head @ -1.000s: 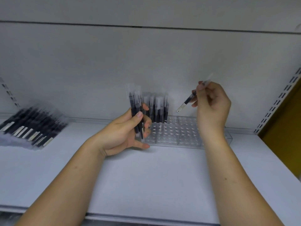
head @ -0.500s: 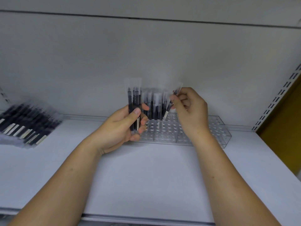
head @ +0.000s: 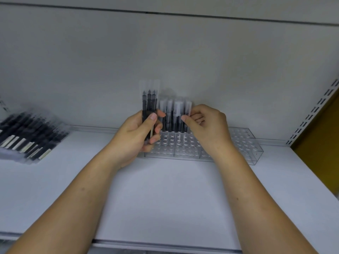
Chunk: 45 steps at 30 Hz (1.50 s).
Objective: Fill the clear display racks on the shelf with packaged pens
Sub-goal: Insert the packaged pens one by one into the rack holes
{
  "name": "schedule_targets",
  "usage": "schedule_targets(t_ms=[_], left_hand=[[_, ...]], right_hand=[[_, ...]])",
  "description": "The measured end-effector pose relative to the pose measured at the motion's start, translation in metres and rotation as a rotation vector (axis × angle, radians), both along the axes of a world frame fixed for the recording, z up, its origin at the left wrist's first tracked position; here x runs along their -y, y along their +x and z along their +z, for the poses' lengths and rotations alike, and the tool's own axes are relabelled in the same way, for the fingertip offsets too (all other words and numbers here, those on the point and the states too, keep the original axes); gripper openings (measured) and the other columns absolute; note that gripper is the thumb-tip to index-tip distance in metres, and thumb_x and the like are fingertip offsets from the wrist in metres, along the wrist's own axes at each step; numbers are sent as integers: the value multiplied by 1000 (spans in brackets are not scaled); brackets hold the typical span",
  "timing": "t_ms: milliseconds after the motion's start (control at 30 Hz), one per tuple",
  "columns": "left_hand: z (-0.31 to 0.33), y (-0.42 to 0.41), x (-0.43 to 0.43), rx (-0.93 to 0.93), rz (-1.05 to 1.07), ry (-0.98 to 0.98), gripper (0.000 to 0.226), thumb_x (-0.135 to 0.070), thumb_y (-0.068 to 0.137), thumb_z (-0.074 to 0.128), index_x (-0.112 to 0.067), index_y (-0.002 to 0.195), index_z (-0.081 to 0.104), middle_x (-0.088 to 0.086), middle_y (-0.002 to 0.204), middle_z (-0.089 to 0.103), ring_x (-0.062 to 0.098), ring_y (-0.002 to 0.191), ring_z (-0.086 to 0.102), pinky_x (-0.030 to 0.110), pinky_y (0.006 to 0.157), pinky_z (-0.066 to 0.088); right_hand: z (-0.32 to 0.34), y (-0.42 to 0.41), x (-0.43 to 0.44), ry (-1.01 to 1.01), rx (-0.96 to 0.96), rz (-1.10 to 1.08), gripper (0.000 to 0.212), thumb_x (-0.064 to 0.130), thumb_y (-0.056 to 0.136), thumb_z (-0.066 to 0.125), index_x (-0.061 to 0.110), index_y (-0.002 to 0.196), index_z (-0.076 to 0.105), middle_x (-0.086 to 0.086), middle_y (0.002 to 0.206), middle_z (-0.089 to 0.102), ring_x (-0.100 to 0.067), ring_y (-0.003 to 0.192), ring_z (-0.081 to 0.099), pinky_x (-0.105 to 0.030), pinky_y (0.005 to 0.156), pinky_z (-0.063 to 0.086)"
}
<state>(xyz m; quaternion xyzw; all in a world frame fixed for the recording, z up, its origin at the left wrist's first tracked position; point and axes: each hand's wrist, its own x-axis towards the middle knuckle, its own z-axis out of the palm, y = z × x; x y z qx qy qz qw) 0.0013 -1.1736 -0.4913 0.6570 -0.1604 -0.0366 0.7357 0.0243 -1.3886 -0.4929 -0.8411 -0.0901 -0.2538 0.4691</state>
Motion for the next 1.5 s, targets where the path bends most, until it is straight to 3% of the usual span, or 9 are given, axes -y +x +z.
schedule_targets(t_ms=[267, 467, 633, 800, 1033, 1100, 1167, 1400, 1500], left_hand=[[-2, -1, 1, -5, -57, 6, 15, -23, 107, 51, -13, 114, 60, 1, 78, 51, 15, 58, 42, 21, 46, 22], [-6, -3, 4, -5, -124, 42, 23, -31, 100, 66, -14, 114, 61, 3, 78, 53, 17, 60, 41, 22, 48, 24], [-7, -5, 5, -35, -206, 50, 28, -35, 103, 56, -13, 120, 61, 7, 83, 53, 18, 65, 43, 25, 49, 23], [-8, -5, 7, -28, -223, 49, 34, -31, 104, 49, -6, 126, 58, 9, 85, 57, 19, 66, 47, 30, 50, 20], [-6, -7, 8, 6, -230, 88, 29, -21, 107, 45, -5, 127, 58, 12, 89, 62, 21, 66, 48, 26, 47, 30], [-5, -8, 8, 14, -228, 91, 28, -20, 107, 45, -5, 127, 59, 13, 92, 65, 22, 68, 50, 25, 47, 31], [-5, -7, 8, 29, -209, 101, 27, -17, 109, 44, -5, 129, 59, 14, 95, 68, 24, 70, 52, 26, 47, 33], [-2, -7, 7, 60, -84, 63, 23, -12, 111, 40, -5, 121, 60, 12, 88, 69, 21, 61, 53, 23, 44, 29], [-1, -6, 7, 99, -33, 54, 24, -13, 112, 39, -4, 121, 60, 11, 82, 64, 18, 55, 47, 21, 44, 27]], right_hand=[[8, -14, 5, 86, 47, -47, 17, 33, 88, 81, 19, 92, 72, 9, 82, 71, -3, 75, 64, -9, 67, 47], [14, -29, -2, 205, 90, 139, 13, 18, 96, 71, 25, 85, 71, 0, 74, 69, -12, 63, 59, -25, 61, 48], [13, -36, -14, 257, -28, 346, 3, 18, 97, 72, 20, 96, 73, -1, 81, 75, -24, 59, 56, -31, 55, 48], [13, -33, -16, 341, -60, 327, 3, 16, 95, 74, 13, 94, 73, -2, 76, 76, -14, 58, 58, -24, 54, 44], [12, -31, -16, 341, -79, 311, 9, 20, 93, 77, 20, 85, 72, -2, 73, 75, -38, 64, 61, -28, 54, 44], [11, -31, -17, 337, -76, 304, 11, 19, 94, 76, 20, 84, 72, -1, 73, 74, -28, 64, 66, -27, 57, 46], [12, -30, -19, 362, -23, 288, 12, 13, 96, 73, 17, 85, 70, 0, 72, 73, -14, 65, 68, -27, 60, 50], [27, -28, 0, 683, 277, 136, 7, 9, 98, 60, 11, 92, 63, -1, 74, 69, -21, 62, 67, -30, 52, 46], [23, -21, 11, 569, 336, -33, 8, 13, 100, 60, 18, 95, 61, -2, 81, 69, -22, 70, 69, -36, 60, 52]])
